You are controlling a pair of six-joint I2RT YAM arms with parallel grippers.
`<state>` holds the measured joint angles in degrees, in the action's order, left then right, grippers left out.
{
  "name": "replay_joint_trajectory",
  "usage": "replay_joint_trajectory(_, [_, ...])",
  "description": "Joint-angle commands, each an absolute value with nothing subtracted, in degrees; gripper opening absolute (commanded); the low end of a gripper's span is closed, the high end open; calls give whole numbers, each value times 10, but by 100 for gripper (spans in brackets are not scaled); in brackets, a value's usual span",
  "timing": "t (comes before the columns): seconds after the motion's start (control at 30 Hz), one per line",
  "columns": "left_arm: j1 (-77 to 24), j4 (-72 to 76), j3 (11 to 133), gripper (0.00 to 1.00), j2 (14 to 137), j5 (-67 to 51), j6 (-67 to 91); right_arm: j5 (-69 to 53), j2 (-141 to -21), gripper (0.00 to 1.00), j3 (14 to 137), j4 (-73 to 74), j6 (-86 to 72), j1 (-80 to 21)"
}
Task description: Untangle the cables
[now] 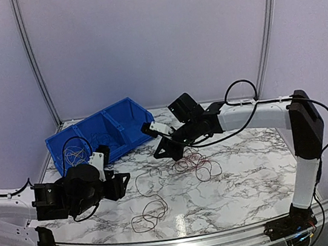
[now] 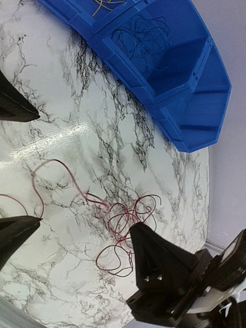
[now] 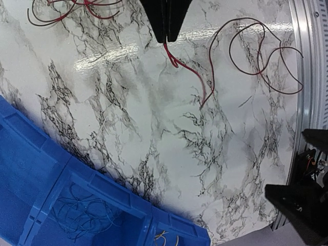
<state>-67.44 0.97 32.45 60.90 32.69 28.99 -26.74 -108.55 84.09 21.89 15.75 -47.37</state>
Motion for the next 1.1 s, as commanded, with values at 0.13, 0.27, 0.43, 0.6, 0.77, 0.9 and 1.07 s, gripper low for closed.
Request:
replay_joint_trajectory(0.13, [-596, 144, 341, 65, 698, 168, 204, -274, -1042, 0, 830, 208, 178, -500])
replay_joint_trajectory(0.27, [-584, 139, 368, 63, 753, 147, 188, -256, -1055, 0, 829, 209, 164, -499])
replay_joint_trajectory(0.43, [-545, 136, 352, 63, 774, 119, 224, -253, -1082, 19, 804, 202, 144, -491])
replay_joint_trajectory(0.6, [-501, 118, 384, 63, 842, 54, 172, -275, -1101, 22, 802, 194, 137, -478])
replay_joint_trajectory(0.77, [-476, 60, 461, 60, 943, -16, 113, -279, -1104, 23, 798, 195, 147, -474])
replay_joint_trajectory(0.9, [-470, 38, 500, 57, 992, 17, 91, -285, -1104, 24, 797, 195, 150, -466])
replay_joint_trajectory(1.07, [-461, 16, 539, 49, 1040, 7, 61, -289, -1103, 25, 797, 198, 154, -463])
